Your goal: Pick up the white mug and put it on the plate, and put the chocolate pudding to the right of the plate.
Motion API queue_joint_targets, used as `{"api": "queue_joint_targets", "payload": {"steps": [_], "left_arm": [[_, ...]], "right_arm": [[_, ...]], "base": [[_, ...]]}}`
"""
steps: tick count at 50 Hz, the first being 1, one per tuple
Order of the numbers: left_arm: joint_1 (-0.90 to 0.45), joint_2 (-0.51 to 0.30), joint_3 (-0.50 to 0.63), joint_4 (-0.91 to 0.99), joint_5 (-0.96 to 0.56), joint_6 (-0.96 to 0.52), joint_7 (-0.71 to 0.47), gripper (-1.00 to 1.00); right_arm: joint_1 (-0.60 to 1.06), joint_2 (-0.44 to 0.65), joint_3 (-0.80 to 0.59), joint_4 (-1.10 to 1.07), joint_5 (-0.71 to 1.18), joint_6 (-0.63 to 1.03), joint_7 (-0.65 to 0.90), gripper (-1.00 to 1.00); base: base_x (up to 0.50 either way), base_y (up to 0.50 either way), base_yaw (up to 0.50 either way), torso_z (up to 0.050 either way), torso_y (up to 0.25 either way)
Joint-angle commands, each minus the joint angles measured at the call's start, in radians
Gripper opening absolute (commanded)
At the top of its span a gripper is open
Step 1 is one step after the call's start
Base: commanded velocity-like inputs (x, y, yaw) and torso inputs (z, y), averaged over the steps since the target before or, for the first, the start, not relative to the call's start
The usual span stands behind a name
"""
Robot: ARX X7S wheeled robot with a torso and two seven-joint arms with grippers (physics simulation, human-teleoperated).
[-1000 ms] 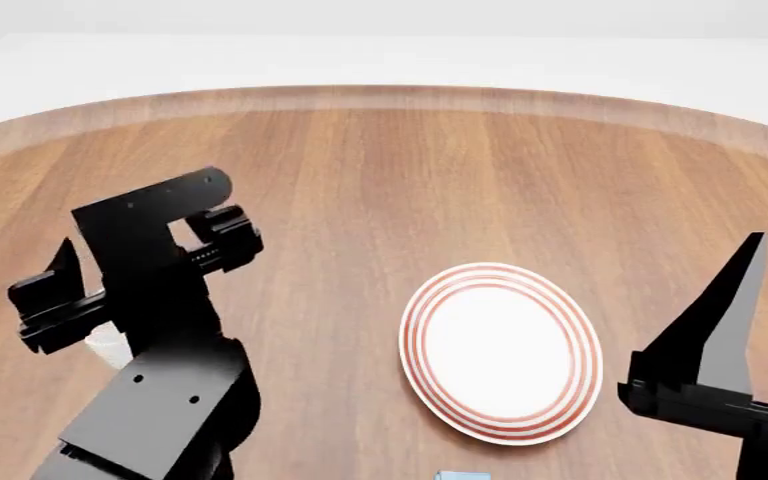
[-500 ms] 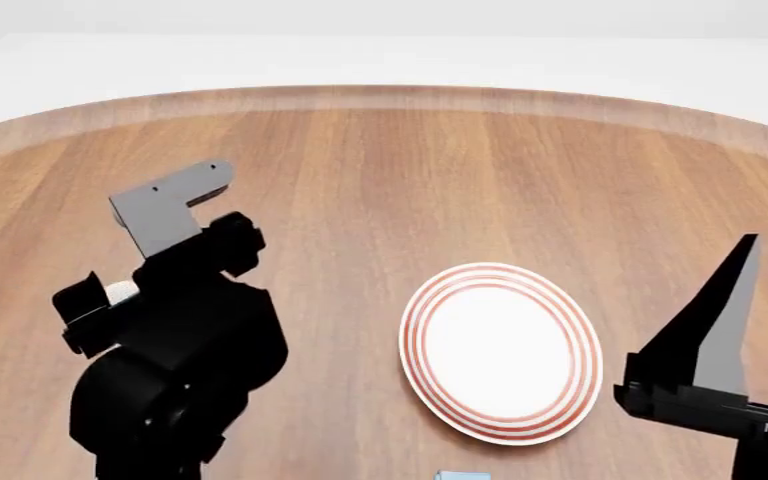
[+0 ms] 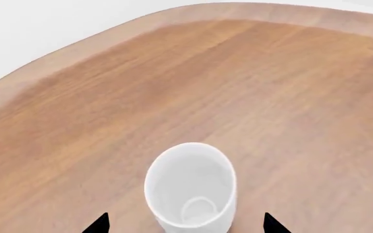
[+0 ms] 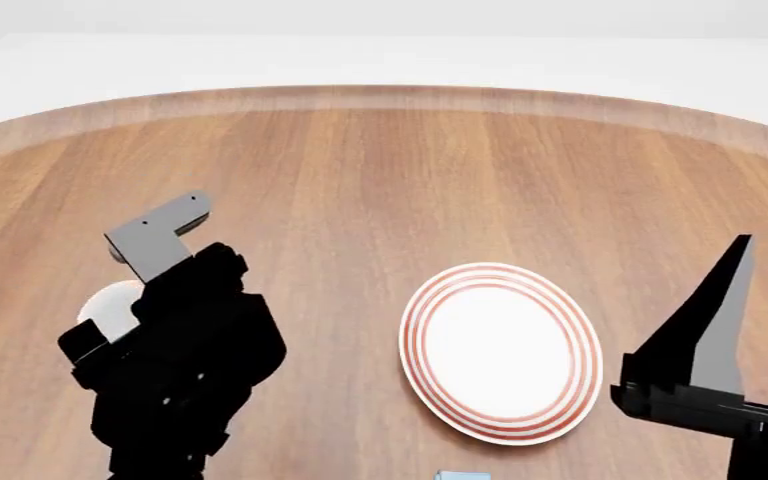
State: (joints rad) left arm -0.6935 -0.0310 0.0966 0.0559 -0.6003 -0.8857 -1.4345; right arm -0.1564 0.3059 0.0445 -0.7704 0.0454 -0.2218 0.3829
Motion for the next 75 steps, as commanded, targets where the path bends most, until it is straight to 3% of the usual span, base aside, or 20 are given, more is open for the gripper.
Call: {"api": "queue_joint_targets", "payload": {"steps": [1,20,33,75], "left_arm": [[0.029,0.007,-0.012,-0.094,-0.018,0.116,0.009,1.0],[0.059,-0.004,0.025,-0.212,-0.088,0.27,0.046,1.0],[0.053,-0.008,0.05,-0.279,-0.11,0.368,0.135,1.0],[0.041,-0.043,0.074,-0.457,-0.132,0.482,0.197,1.0]], "right_arm": [[-0.001,0.004,-0.004,-0.005,0.004,0.004,0.004,1.0],[-0.002,0.008,-0.018,0.007,0.001,-0.003,0.008,1.0],[-0.003,0.012,-0.025,0.021,0.0,-0.014,0.011,1.0],[-0.001,0.025,-0.033,0.024,0.002,-0.012,0.027,1.0]], "base": [[0.0,0.0,0.0,0.0,0.0],[0.0,0.0,0.0,0.0,0.0],[0.0,0.0,0.0,0.0,0.0],[0.0,0.0,0.0,0.0,0.0]]}}
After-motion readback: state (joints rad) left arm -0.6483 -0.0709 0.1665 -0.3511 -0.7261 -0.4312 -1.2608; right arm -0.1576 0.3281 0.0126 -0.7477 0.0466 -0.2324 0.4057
